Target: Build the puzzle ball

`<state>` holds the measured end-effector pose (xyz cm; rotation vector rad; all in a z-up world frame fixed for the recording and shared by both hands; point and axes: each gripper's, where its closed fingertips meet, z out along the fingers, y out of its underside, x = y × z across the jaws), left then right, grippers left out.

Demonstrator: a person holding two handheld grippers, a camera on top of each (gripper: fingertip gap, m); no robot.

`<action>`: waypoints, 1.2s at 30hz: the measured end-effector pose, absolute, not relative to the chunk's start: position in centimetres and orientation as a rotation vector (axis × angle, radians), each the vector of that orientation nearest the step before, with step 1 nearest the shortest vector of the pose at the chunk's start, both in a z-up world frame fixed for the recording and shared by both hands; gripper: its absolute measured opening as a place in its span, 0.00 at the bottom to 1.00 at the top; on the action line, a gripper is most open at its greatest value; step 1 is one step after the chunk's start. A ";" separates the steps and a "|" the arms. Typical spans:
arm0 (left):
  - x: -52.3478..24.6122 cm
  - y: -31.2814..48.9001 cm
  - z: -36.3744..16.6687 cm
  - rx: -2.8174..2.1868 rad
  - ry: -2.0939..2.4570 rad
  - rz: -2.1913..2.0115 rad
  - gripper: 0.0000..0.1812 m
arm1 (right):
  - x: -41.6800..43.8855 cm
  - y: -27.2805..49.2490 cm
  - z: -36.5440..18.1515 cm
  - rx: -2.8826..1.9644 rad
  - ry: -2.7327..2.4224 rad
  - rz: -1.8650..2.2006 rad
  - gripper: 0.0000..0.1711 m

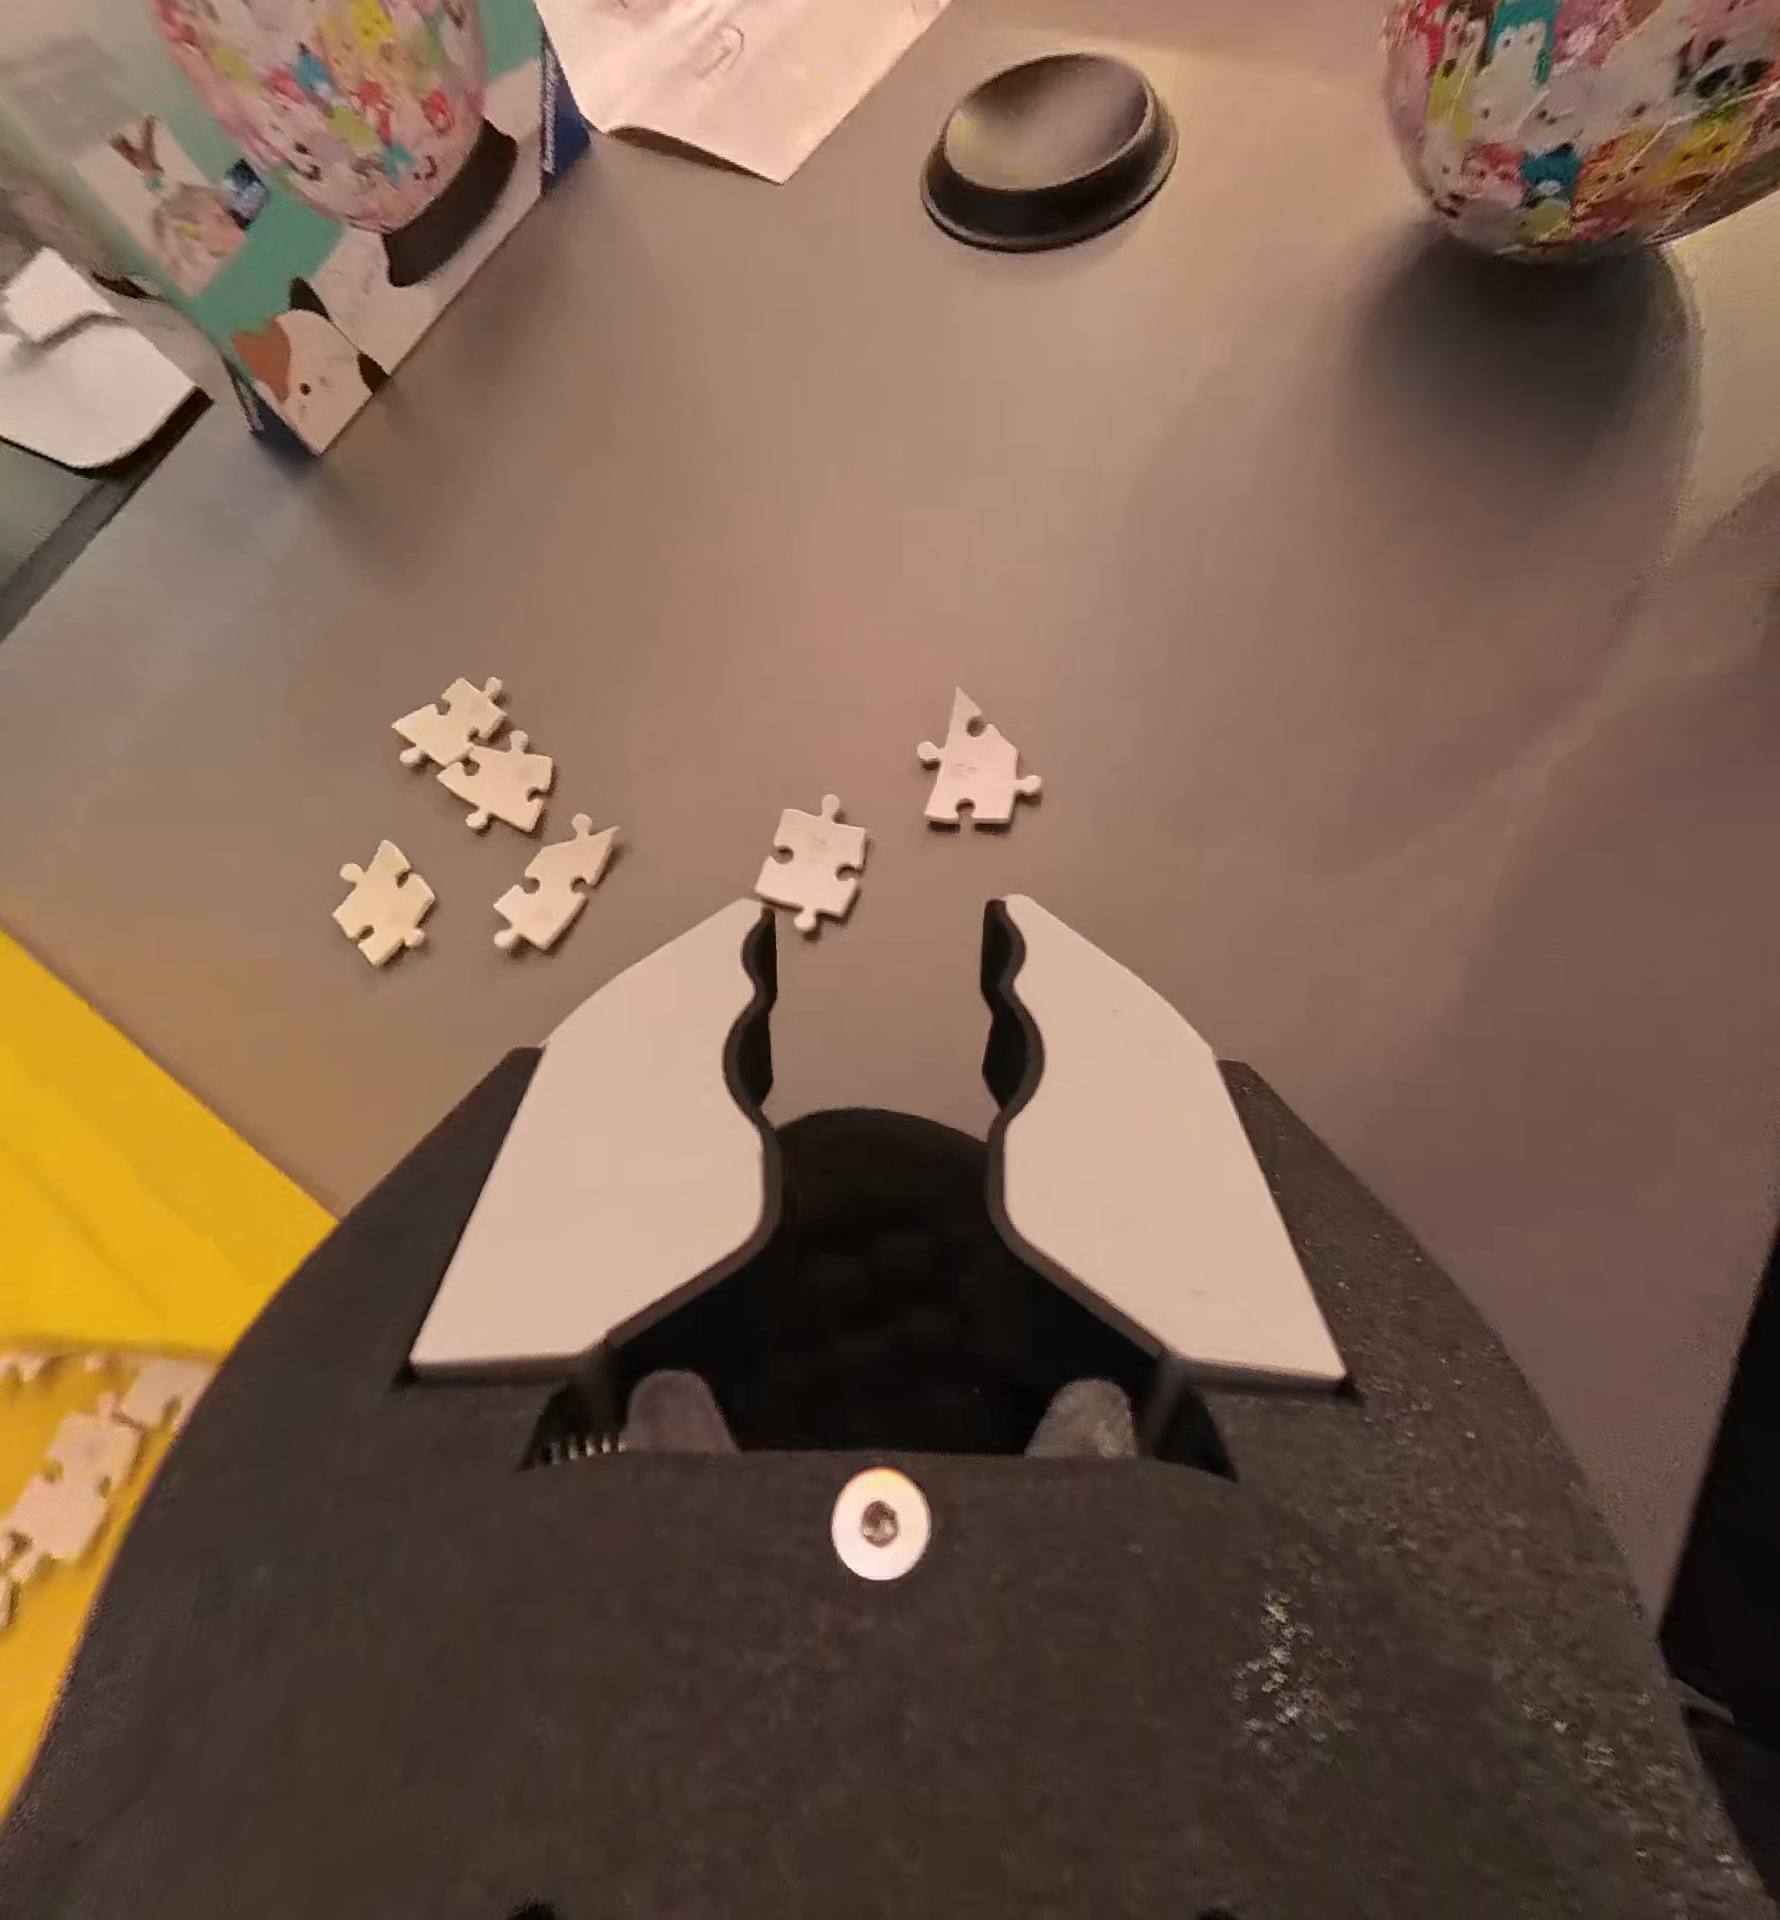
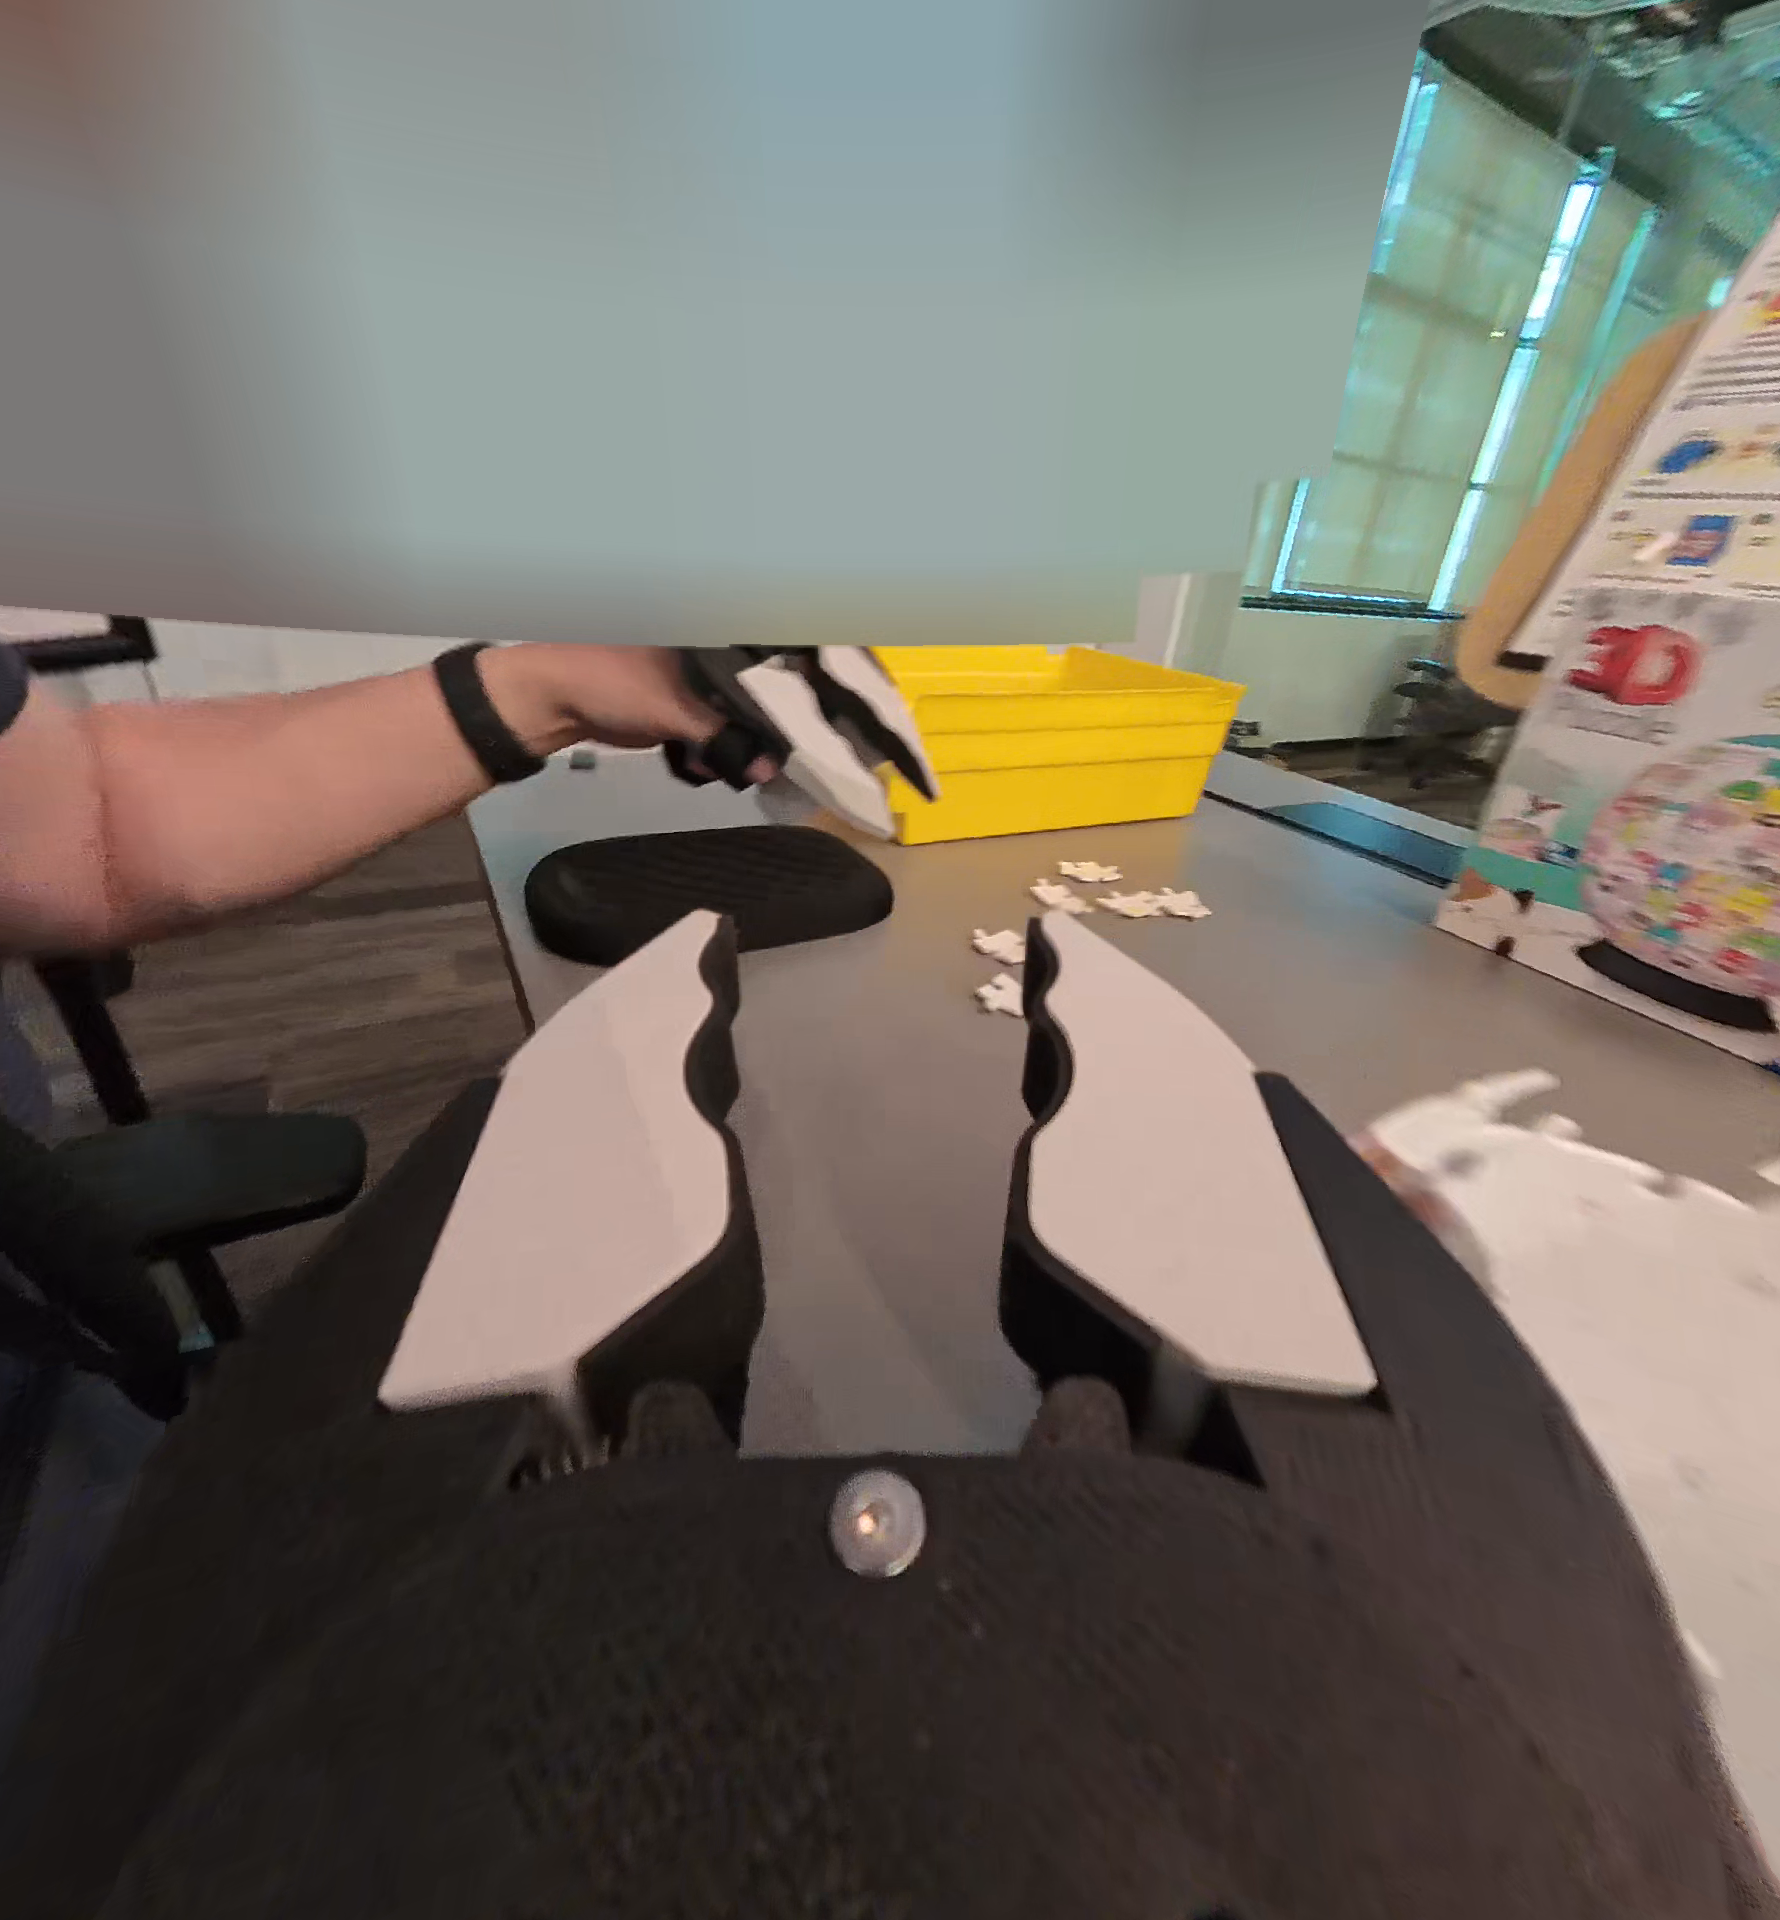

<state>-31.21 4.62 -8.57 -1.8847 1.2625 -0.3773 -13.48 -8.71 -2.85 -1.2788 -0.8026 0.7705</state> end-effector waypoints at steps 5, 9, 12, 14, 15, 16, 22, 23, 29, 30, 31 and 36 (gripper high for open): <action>-31.3 7.3 -9.4 -1.945 1.275 -0.345 0.21 | -18.0 -7.5 -5.6 -1.285 -0.968 0.739 0.31; -34.4 10.4 -10.0 -2.121 1.124 -0.139 0.19 | -20.5 -7.2 -5.5 -1.265 -1.012 0.814 0.31; -34.7 11.7 -8.9 -2.148 1.037 -0.185 0.19 | -21.5 -7.0 -5.5 -1.277 -1.014 0.877 0.31; -34.9 12.3 -8.5 -2.184 1.024 -0.184 0.19 | -21.7 -7.0 -5.4 -1.277 -1.007 0.902 0.31; -35.0 12.7 -8.3 -2.195 1.038 -0.161 0.20 | -21.7 -7.0 -5.4 -1.275 -1.006 0.904 0.31; -35.0 13.1 -8.1 -2.196 1.060 -0.129 0.20 | -21.7 -7.0 -5.3 -1.273 -1.003 0.907 0.31; -34.3 17.5 -5.3 -2.128 1.371 0.014 0.19 | -21.0 -6.4 -4.9 -1.285 -0.932 0.974 0.31; -34.0 18.4 -4.9 -2.123 1.410 0.003 0.19 | -20.9 -6.3 -4.8 -1.285 -0.919 0.987 0.31; -30.9 20.7 -6.1 -2.180 1.581 -0.197 0.22 | -20.5 -6.1 -4.6 -1.281 -0.884 0.999 0.31; -30.5 20.9 -6.7 -2.203 1.586 -0.226 0.21 | -20.4 -6.1 -4.6 -1.281 -0.877 1.006 0.31; -30.0 20.9 -7.3 -2.244 1.574 -0.283 0.20 | -20.3 -6.0 -4.5 -1.282 -0.867 1.018 0.31; -29.6 21.4 -9.7 -2.450 1.487 -0.365 0.18 | -20.0 -5.7 -4.4 -1.289 -0.833 1.062 0.31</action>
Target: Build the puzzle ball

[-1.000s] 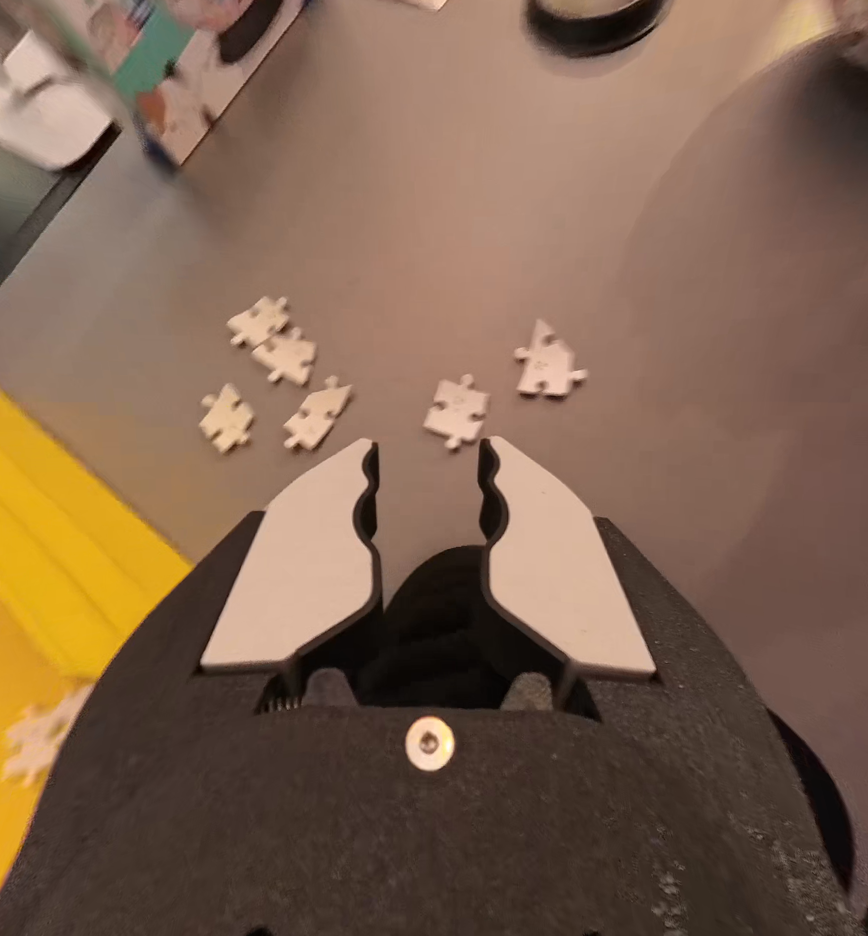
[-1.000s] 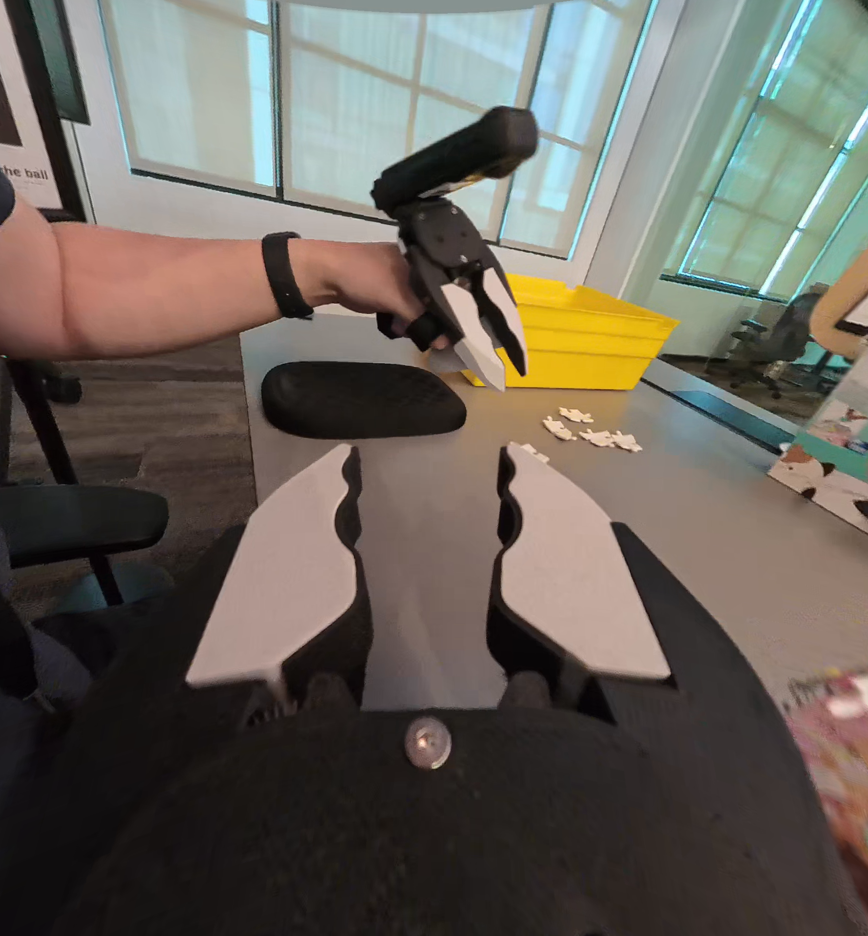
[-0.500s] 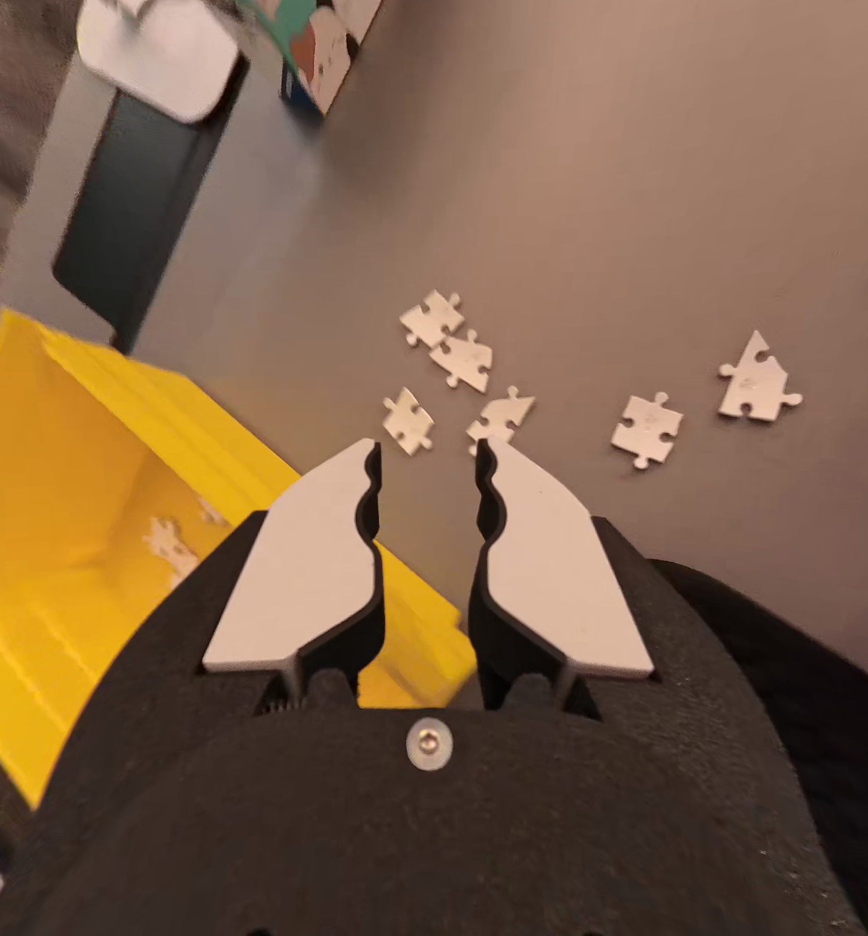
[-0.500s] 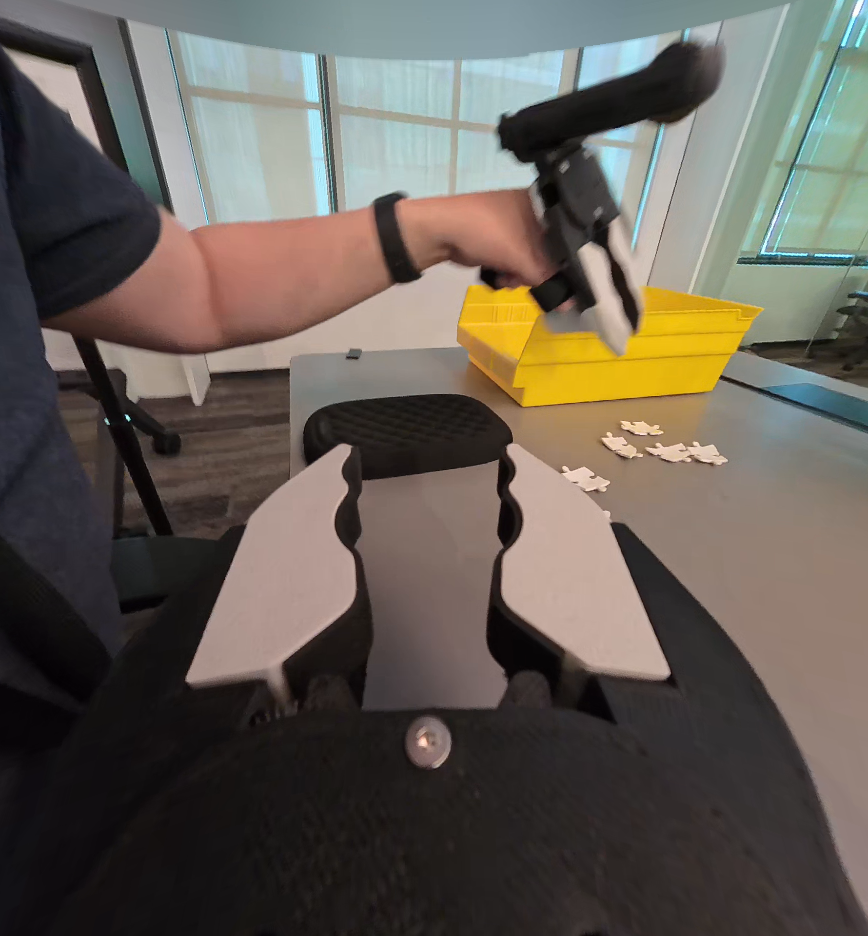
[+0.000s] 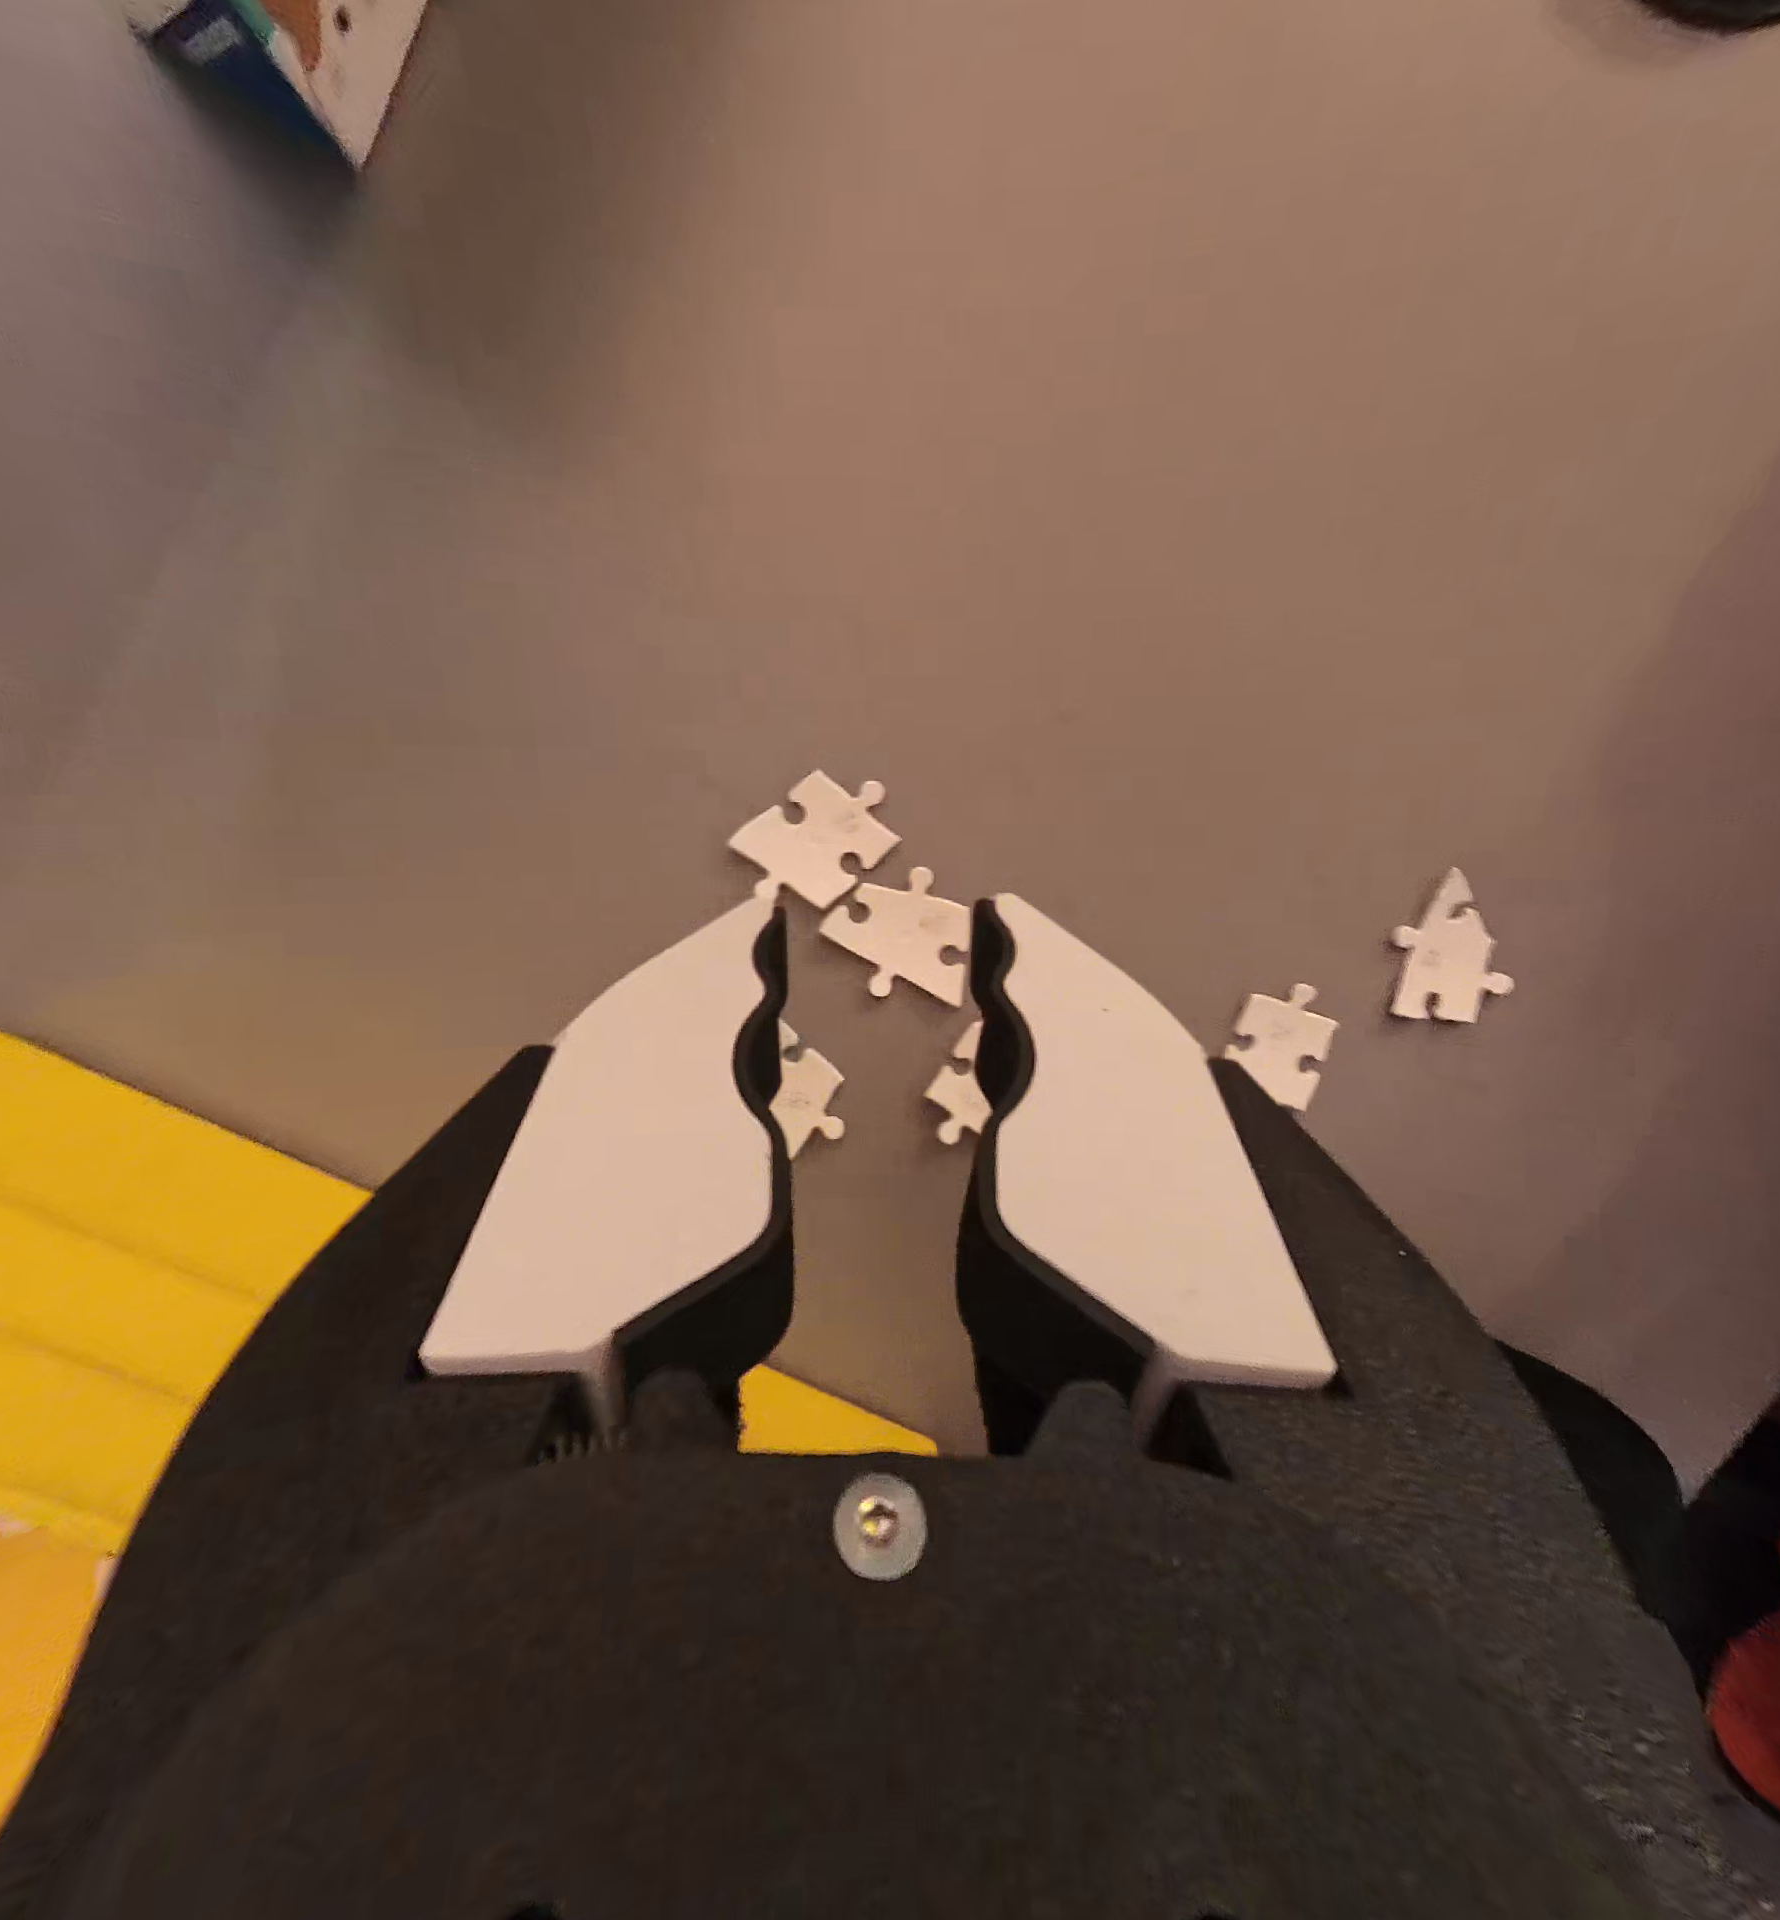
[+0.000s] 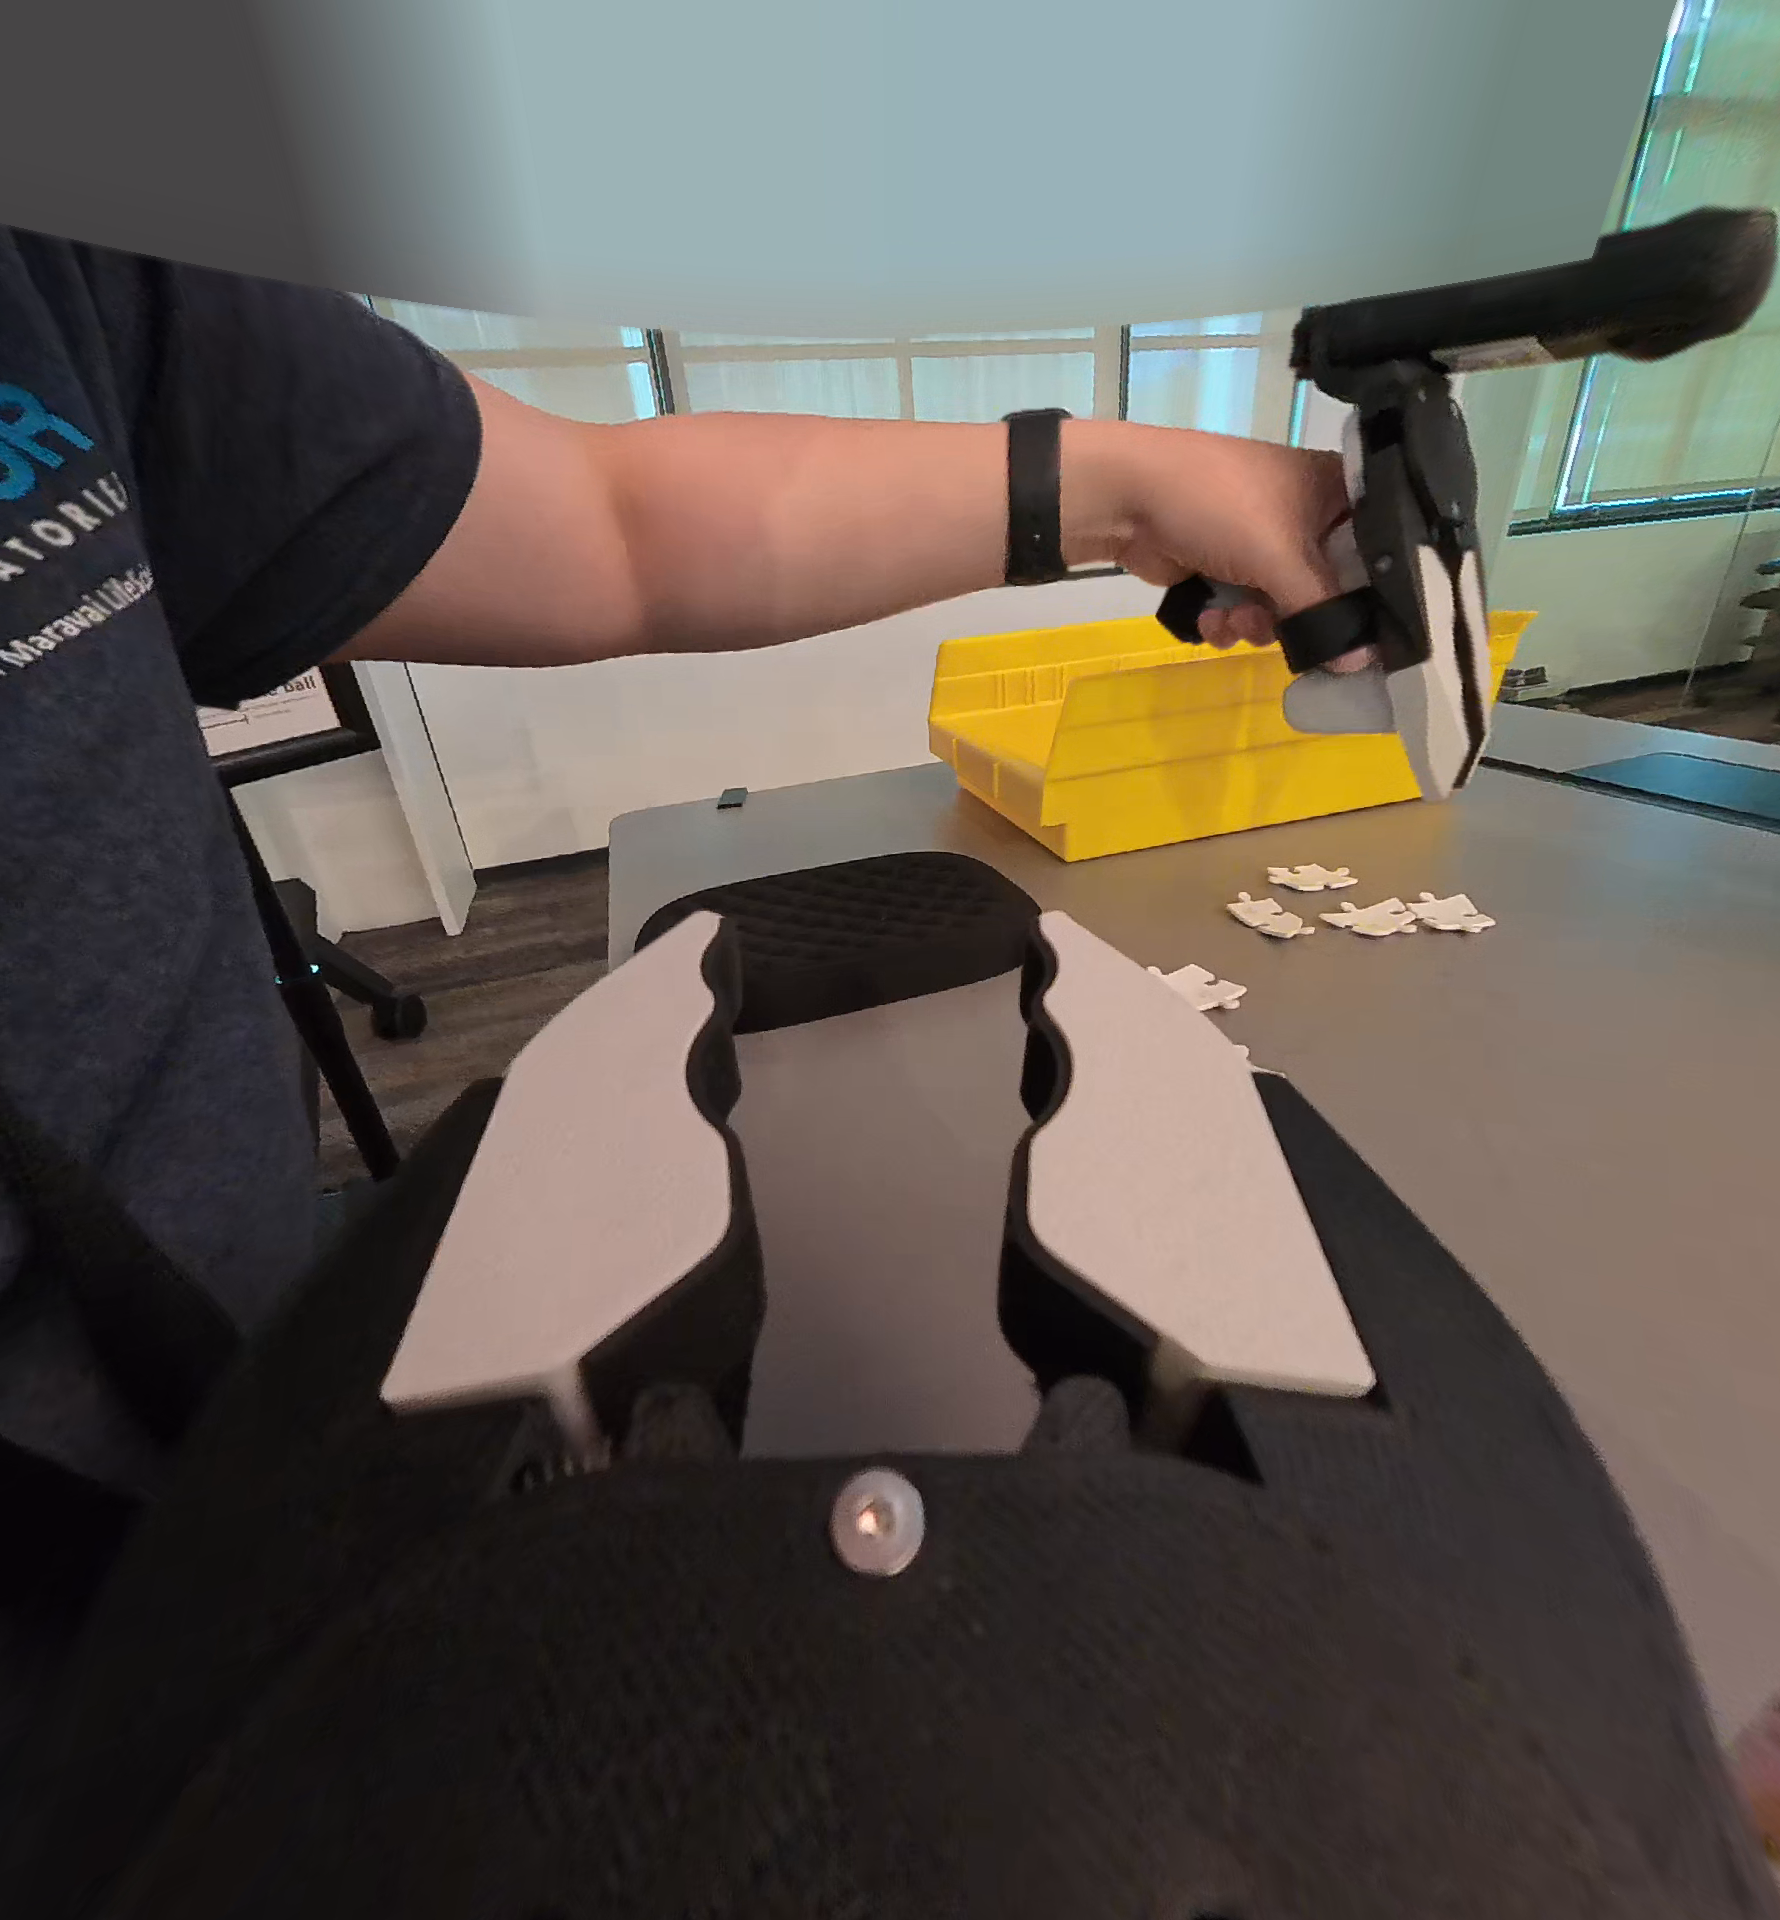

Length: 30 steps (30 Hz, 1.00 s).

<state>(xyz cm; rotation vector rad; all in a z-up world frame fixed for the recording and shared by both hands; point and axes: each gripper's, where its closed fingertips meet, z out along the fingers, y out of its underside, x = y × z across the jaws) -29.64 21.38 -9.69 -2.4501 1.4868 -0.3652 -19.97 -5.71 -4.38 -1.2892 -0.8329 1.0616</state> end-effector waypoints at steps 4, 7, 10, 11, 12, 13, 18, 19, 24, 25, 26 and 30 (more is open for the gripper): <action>-29.8 22.3 -10.9 -2.537 1.391 -0.345 0.17 | -20.0 -5.6 -4.4 -1.297 -0.833 1.067 0.31; -29.8 22.5 -12.3 -2.610 1.367 -0.324 0.19 | -20.2 -5.7 -4.5 -1.301 -0.845 1.065 0.31; -29.6 22.7 -13.6 -2.671 1.331 -0.277 0.22 | -20.1 -5.7 -4.5 -1.294 -0.846 1.059 0.31; -29.4 22.7 -13.9 -2.678 1.324 -0.273 0.24 | -20.1 -5.7 -4.5 -1.293 -0.844 1.057 0.31; -29.3 22.7 -14.2 -2.683 1.318 -0.253 0.25 | -20.1 -5.7 -4.5 -1.291 -0.842 1.056 0.31; -29.4 22.8 -14.5 -2.690 1.314 -0.217 0.28 | -20.1 -5.7 -4.4 -1.290 -0.841 1.055 0.31; -29.6 23.2 -15.5 -2.681 1.300 -0.127 0.29 | -20.0 -5.8 -4.4 -1.282 -0.840 1.048 0.31; -29.7 23.3 -15.5 -2.669 1.314 -0.104 0.27 | -20.0 -5.8 -4.4 -1.281 -0.839 1.046 0.31; -29.5 23.2 -15.4 -2.602 1.364 -0.081 0.20 | -19.8 -5.9 -4.2 -1.269 -0.827 1.042 0.31; -29.4 23.3 -15.3 -2.582 1.362 -0.078 0.20 | -19.7 -5.9 -4.2 -1.267 -0.825 1.041 0.31; -29.3 23.3 -15.1 -2.558 1.358 -0.081 0.20 | -19.7 -5.9 -4.2 -1.265 -0.822 1.040 0.31; -28.5 22.9 -12.1 -2.411 1.305 -0.119 0.20 | -19.6 -5.9 -4.2 -1.262 -0.822 1.028 0.31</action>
